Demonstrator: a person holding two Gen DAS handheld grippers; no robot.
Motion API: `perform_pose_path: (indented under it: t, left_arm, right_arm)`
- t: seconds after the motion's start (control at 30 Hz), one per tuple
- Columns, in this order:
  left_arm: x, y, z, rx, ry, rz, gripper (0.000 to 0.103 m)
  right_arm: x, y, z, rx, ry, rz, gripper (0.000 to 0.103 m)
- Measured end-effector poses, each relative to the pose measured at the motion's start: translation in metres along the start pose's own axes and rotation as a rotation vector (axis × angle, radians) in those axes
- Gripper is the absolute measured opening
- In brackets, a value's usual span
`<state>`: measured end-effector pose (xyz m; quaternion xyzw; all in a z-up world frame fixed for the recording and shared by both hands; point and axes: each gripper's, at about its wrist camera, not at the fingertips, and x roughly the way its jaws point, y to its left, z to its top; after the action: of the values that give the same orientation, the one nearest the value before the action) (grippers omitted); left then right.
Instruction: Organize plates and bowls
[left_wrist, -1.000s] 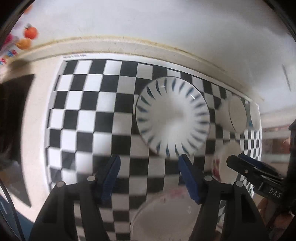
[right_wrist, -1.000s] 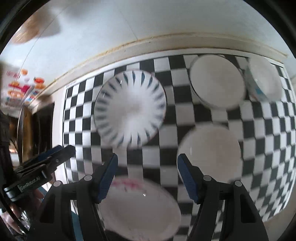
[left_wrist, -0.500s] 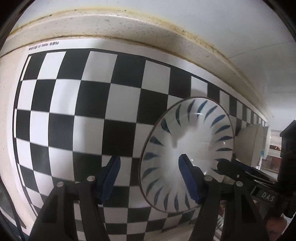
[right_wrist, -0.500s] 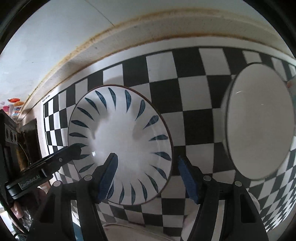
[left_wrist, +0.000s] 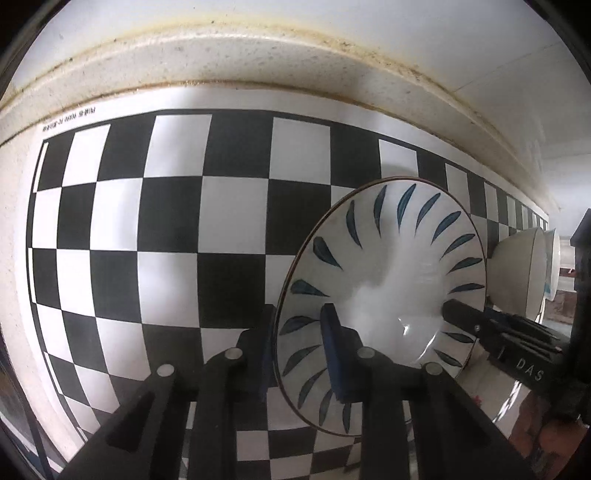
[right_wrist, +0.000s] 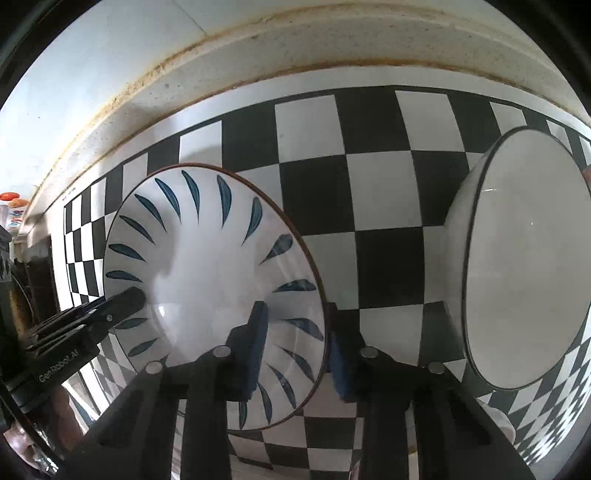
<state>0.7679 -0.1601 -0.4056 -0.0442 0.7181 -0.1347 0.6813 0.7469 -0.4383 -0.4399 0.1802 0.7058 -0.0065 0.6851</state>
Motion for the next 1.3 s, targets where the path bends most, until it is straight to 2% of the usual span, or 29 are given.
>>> perform_pose_path:
  t: [0.07, 0.23, 0.6, 1.03, 1.3]
  left_arm:
    - [-0.001, -0.004, -0.002, 0.005, -0.021, 0.012, 0.021]
    - [-0.012, -0.013, -0.010, 0.048, -0.071, 0.062, 0.021]
    - [-0.050, -0.014, -0.035, 0.055, -0.131, 0.050, 0.021]
    - [-0.119, -0.033, -0.113, 0.126, -0.217, 0.049, 0.021]
    - [-0.134, -0.038, -0.165, 0.131, -0.206, 0.019, 0.021]
  right_arm:
    - [-0.002, -0.003, -0.002, 0.001, -0.014, 0.026, 0.026]
    - [-0.010, 0.000, -0.009, -0.029, -0.046, 0.031, 0.025]
    - [-0.044, -0.001, -0.035, -0.048, -0.103, 0.077, 0.025]
    - [-0.113, 0.005, -0.127, -0.088, -0.202, 0.107, 0.025]
    - [-0.135, -0.009, -0.195, -0.108, -0.227, 0.102, 0.025]
